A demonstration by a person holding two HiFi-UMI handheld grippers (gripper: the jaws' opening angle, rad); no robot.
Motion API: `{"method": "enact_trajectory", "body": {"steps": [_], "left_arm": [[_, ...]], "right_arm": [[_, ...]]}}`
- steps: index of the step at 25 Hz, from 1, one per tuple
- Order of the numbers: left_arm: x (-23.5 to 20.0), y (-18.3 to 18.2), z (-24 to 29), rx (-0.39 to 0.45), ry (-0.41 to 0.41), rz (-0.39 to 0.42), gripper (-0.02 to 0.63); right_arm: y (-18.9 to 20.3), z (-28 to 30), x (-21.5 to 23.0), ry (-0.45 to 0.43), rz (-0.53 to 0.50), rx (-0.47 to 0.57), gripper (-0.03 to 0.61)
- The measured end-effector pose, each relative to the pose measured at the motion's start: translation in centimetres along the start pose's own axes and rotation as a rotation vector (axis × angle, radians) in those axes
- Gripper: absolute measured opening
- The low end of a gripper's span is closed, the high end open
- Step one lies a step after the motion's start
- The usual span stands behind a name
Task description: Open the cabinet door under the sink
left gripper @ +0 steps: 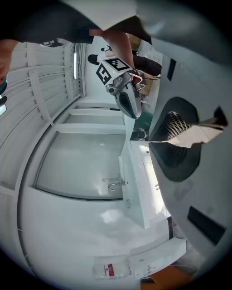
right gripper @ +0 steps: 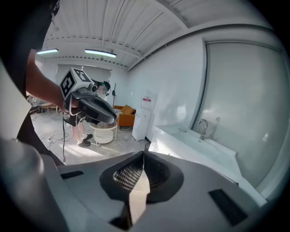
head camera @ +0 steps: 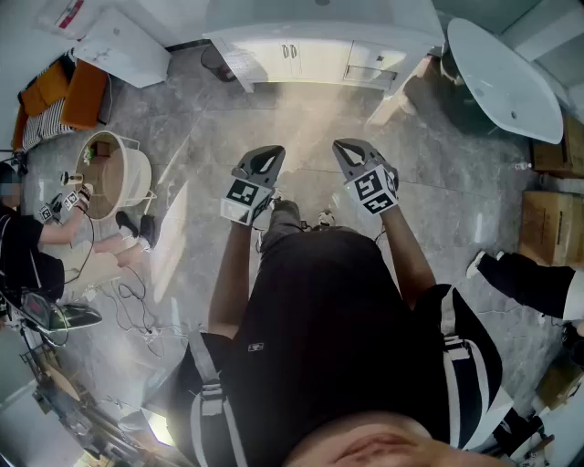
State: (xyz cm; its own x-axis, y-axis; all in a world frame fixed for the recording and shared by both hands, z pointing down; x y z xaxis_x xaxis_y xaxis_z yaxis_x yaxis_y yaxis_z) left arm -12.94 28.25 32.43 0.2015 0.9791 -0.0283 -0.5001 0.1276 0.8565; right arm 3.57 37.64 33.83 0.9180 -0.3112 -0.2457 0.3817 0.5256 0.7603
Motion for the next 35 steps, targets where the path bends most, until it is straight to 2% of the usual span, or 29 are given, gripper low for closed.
{"method": "enact_trajectory", "body": {"steps": [10, 13, 18, 23, 27, 35], "left_arm": [[0.0, 1.3, 0.0, -0.012, 0.004, -0.039, 0.020], [-1.1, 1.0, 0.2, -0.012, -0.005, -0.038, 0.020], [-2.7, 0.8, 0.6, -0.008, 0.025, -0.046, 0.020], [-5.7, 0.3, 1.5, -0.002, 0.047, -0.045, 0.020], [-9.2, 0.3, 1.8, 0.001, 0.063, -0.041, 0.020], [-15.8, 1.2, 1.0, -0.020, 0.097, -0.039, 0.020]], "right_arm": [[0.1, 0.8, -0.6, -0.015, 0.016, -0.016, 0.060], [-0.3, 1.2, -0.3, -0.009, 0.024, -0.024, 0.060], [-1.0, 2.6, -0.1, -0.011, 0.067, -0.007, 0.060], [-2.8, 4.9, 0.4, -0.018, 0.060, -0.020, 0.060], [-5.4, 7.7, 1.3, -0.008, 0.086, -0.028, 0.060], [-10.0, 14.1, 1.6, 0.022, 0.066, -0.019, 0.060]]}}
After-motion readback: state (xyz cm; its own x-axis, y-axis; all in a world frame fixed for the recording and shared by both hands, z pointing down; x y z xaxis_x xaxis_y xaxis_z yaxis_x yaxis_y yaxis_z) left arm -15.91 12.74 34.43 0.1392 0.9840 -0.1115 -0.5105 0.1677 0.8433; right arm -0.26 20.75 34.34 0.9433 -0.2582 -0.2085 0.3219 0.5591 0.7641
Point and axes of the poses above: the fingertips, and each gripper's own axes: z forward along the fingers, x to its right, y out of its underside, the point moved 6 cm from there along -z, backward along the fingers, and after that the axes turned 9 degrees about -x, right-handed, at the moved point
